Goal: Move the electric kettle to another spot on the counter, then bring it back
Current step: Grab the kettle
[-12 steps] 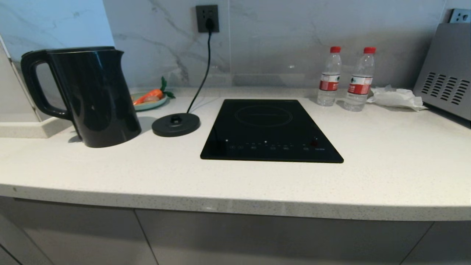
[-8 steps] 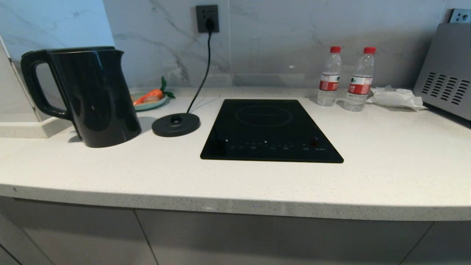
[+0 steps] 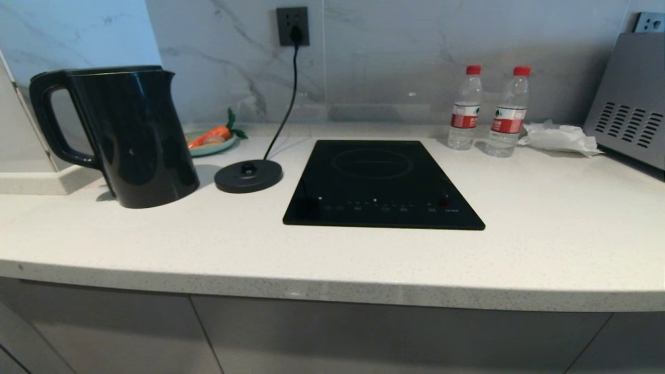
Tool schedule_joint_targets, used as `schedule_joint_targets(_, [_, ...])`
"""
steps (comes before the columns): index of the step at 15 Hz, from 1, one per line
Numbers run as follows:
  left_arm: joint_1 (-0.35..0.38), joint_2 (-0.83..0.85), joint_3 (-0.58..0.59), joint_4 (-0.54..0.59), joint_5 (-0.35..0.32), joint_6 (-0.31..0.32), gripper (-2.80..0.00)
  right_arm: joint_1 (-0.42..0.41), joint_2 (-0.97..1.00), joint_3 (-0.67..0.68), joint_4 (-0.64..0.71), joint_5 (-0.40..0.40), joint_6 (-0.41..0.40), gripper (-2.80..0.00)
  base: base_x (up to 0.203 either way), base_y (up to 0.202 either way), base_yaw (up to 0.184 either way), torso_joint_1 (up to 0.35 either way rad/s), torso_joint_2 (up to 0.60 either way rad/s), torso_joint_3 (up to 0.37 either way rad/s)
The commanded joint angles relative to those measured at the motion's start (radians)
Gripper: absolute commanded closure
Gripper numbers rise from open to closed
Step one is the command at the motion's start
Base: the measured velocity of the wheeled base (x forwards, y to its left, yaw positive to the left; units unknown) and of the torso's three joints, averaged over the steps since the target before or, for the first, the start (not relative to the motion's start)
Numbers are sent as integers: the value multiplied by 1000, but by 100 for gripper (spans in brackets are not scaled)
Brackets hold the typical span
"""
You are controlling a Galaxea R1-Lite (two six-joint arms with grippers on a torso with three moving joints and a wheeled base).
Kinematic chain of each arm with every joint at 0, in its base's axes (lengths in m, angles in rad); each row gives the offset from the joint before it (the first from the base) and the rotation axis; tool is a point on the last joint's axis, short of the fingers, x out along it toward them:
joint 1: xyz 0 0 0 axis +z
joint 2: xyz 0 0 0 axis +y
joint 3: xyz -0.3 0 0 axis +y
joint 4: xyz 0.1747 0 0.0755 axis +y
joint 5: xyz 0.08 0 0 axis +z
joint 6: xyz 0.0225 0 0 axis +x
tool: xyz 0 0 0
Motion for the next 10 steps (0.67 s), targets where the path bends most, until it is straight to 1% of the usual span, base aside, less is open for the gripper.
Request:
schedule_joint_targets(1, [0, 2, 0, 1, 0, 0, 0, 0, 0, 1, -1, 1, 0, 0, 0, 0, 0, 0, 0, 0])
schedule_joint_targets(2, [1, 2, 0, 1, 0, 0, 0, 0, 0, 0, -1, 0, 1, 0, 0, 0, 0, 0, 0, 0])
schedule_joint_targets(4, [1, 2, 0, 1, 0, 0, 0, 0, 0, 0, -1, 1, 0, 0, 0, 0, 0, 6, -204, -188])
schedule_joint_targets(8, [0, 2, 0, 1, 0, 0, 0, 0, 0, 0, -1, 0, 1, 0, 0, 0, 0, 35, -398, -351])
schedule_joint_targets(10, [1, 2, 0, 1, 0, 0, 0, 0, 0, 1, -1, 1, 0, 0, 0, 0, 0, 102, -462, -377])
